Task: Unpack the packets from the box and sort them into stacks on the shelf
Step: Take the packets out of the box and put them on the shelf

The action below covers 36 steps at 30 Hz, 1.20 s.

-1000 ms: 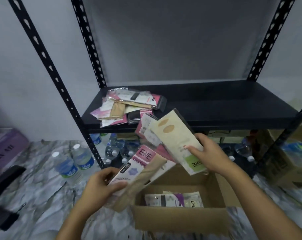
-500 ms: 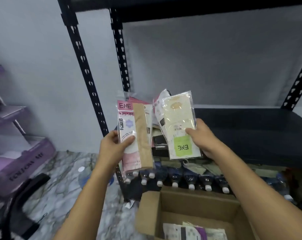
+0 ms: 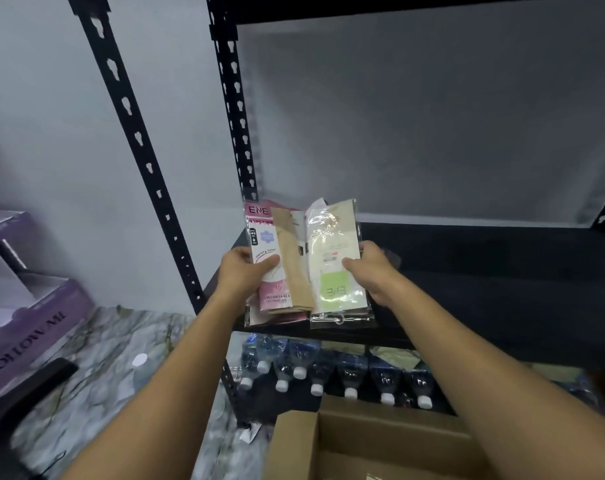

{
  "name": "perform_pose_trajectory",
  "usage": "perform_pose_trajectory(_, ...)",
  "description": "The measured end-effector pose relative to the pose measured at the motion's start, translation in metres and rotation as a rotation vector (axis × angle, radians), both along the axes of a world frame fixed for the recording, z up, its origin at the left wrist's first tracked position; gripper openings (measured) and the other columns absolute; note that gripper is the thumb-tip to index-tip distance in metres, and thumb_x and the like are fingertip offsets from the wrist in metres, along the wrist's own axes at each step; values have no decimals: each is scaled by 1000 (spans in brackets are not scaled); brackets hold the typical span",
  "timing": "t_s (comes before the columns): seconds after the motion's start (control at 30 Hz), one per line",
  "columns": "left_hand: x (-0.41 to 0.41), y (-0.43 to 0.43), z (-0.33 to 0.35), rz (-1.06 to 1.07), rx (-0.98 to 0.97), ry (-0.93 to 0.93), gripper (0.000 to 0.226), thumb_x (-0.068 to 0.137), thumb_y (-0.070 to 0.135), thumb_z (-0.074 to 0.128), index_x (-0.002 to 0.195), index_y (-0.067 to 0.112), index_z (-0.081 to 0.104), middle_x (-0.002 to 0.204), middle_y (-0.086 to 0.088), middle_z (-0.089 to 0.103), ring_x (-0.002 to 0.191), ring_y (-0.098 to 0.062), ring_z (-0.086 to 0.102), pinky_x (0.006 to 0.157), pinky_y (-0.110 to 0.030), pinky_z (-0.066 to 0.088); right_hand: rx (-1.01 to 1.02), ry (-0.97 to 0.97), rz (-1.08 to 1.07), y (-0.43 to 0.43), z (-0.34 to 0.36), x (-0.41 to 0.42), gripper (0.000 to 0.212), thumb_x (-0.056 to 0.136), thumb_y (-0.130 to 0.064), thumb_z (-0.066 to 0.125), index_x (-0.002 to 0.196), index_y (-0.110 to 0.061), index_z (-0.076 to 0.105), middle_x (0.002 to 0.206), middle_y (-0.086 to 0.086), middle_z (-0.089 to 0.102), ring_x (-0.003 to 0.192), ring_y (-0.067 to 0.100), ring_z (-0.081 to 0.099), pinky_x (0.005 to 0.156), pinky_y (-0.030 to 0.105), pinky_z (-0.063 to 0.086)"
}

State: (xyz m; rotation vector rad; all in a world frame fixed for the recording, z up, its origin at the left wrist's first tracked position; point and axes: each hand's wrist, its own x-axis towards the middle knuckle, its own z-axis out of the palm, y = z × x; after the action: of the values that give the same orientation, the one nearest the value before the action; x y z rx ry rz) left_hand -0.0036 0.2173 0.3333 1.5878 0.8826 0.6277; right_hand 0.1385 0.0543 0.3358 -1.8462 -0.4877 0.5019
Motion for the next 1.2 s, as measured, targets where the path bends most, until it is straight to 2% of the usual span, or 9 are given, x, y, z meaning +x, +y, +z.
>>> perform_pose_trajectory(0.13,13,12,-12,29,282,228,42,77,42,77,106,15,61,103,-2,69,93,-23,68,83,-48,57,-226,-296,-113,15,-4,11,24,90,-17,58,113,-13,58,108,3,61,102,24,55,78,33,48)
perform_pose_trajectory(0.27,18,11,-23,66,536,560,64,78,69,57,115,18,64,119,-7,62,120,-32,48,100,-48,40,-486,-481,-166,19,-20,13,33,90,-38,56,115,-17,60,124,7,50,120,29,35,97,45,33)
perform_pose_trajectory(0.37,19,13,-24,33,415,495,73,73,73,52,121,18,59,114,-5,65,114,-31,55,99,-48,43,-403,-587,-198,11,-22,8,34,92,-37,54,120,-18,57,130,9,43,122,30,33,101,44,30)
perform_pose_trajectory(0.47,12,13,-27,32,369,403,79,65,80,46,112,19,58,112,-7,66,106,-32,60,93,-52,49,-264,-594,-204,-6,-19,0,37,93,-34,51,126,-19,56,129,9,46,121,29,35,102,45,30)
perform_pose_trajectory(0.57,-3,-12,-20,114,481,297,71,82,64,55,131,14,51,131,-10,56,123,-33,48,102,-56,40,-132,-613,-199,-33,-16,-14,37,92,-32,54,127,-19,56,123,5,49,118,25,38,100,40,31)
perform_pose_trajectory(0.73,-36,-78,-30,126,685,94,52,88,45,60,132,21,45,135,-3,46,131,-23,33,110,-50,25,1,-628,-126,-98,-40,-48,34,88,-30,61,120,-18,58,108,-6,46,109,15,43,100,41,41)
perform_pose_trajectory(0.93,-61,-158,-77,13,691,-13,46,88,34,67,128,22,48,130,-3,46,126,-22,37,108,-53,32,2,-519,-115,-168,-87,-86,33,89,-30,62,120,-19,56,112,-6,48,106,11,49,94,31,46)
perform_pose_trajectory(1.07,-67,-193,-114,-124,587,8,43,88,34,66,125,21,49,123,2,48,120,-15,44,102,-48,42,-34,-465,-109,-196,-112,-101,33,89,-29,63,119,-18,56,111,-4,50,99,10,51,87,24,45)
perform_pose_trajectory(1.2,-68,-217,-161,-334,447,165,43,89,36,65,126,21,51,124,4,49,115,-15,51,99,-40,47,-72,-357,-109,-216,-143,-111,31,88,-27,64,118,-19,57,108,-4,52,95,6,52,84,20,45)
